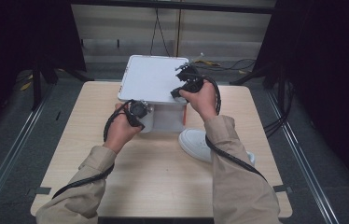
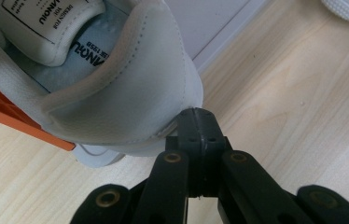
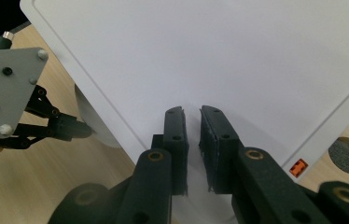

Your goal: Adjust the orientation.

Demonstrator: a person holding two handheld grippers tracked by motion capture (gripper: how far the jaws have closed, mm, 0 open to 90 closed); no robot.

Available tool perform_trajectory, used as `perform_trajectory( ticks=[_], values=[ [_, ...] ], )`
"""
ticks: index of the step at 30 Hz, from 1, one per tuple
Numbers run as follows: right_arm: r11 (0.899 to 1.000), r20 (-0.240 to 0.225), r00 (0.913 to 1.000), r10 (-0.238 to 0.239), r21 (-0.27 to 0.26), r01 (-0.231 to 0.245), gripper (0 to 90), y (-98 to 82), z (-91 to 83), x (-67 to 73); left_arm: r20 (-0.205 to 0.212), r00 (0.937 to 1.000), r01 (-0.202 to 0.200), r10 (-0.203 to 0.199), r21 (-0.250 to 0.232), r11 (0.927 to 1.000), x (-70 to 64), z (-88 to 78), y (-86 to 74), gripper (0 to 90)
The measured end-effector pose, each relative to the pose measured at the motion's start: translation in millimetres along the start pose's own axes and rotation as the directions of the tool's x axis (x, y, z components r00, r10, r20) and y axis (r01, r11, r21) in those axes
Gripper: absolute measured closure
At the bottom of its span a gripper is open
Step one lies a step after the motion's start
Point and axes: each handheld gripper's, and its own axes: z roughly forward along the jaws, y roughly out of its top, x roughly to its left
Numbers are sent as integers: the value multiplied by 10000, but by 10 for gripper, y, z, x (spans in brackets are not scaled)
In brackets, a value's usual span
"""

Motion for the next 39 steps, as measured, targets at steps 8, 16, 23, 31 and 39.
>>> perform_trajectory(
  ticks=[8, 16, 23, 31, 39],
  values=[
    [10000, 98, 9999, 33, 39, -33, 803, 7, -1, 15, -137, 9998, -171, 172, 62, 9998, -21, 9, -3, 900],
    [10000, 75, 10000, 52, 24, -52, 799, 3, -8, 11, 599, 9964, 633, -605, -456, 9970, 0, -78, -104, 817],
    [9997, 152, 9999, -57, 222, 54, 705, 34, -14, 61, 1128, 9925, 500, -460, -332, 9982, 28, -382, -188, 662],
    [9996, -53, 9998, 200, 221, -199, 632, -40, -147, 63, 1257, 9904, 678, -571, -823, 9943, 77, -691, -141, 512],
    [9995, -17, 9999, 137, 268, -136, 558, -268, -422, 55, 1279, 9904, 721, -530, -1501, 9860, 109, -1009, 35, 433]
  ],
)
